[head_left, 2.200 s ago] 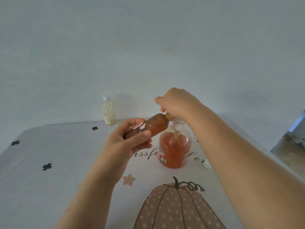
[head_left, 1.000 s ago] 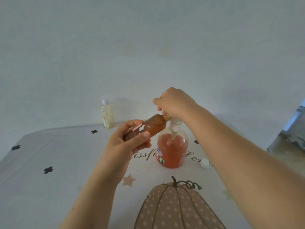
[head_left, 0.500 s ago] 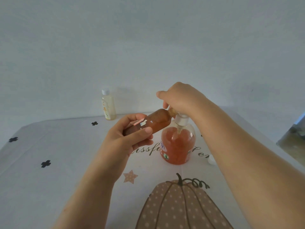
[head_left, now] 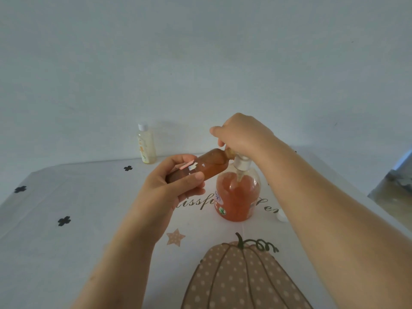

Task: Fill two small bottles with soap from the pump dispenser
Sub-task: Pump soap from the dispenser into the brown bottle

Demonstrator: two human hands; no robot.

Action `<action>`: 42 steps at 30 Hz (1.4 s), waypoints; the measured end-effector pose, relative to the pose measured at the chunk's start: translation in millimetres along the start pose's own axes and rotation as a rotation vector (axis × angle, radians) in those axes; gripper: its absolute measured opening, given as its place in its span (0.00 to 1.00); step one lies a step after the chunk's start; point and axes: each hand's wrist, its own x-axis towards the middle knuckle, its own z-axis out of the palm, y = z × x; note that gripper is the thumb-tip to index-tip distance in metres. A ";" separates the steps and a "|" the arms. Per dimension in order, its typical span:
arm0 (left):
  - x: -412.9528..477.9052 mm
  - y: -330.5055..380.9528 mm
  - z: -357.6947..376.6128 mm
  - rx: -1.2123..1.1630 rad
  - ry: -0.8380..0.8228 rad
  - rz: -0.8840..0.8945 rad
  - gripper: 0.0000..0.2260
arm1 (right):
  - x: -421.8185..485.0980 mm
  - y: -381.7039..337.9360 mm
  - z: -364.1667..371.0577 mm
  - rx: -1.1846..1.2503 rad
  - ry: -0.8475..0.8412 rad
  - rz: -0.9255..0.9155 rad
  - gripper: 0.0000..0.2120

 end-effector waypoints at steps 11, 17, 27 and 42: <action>-6.0 3.7 6.8 -0.010 0.022 0.031 0.17 | -4.1 -9.2 -13.9 -0.135 0.038 -0.011 0.16; -5.2 3.4 6.4 -0.023 0.004 0.011 0.16 | -3.2 -7.6 -10.0 -0.091 0.028 -0.021 0.18; -0.2 -1.1 1.9 -0.012 -0.012 0.009 0.16 | 0.6 -1.6 -5.1 -0.047 -0.034 -0.033 0.20; 1.2 -3.2 -1.1 -0.016 -0.030 -0.007 0.17 | -2.9 -0.5 1.3 -0.039 -0.059 -0.036 0.21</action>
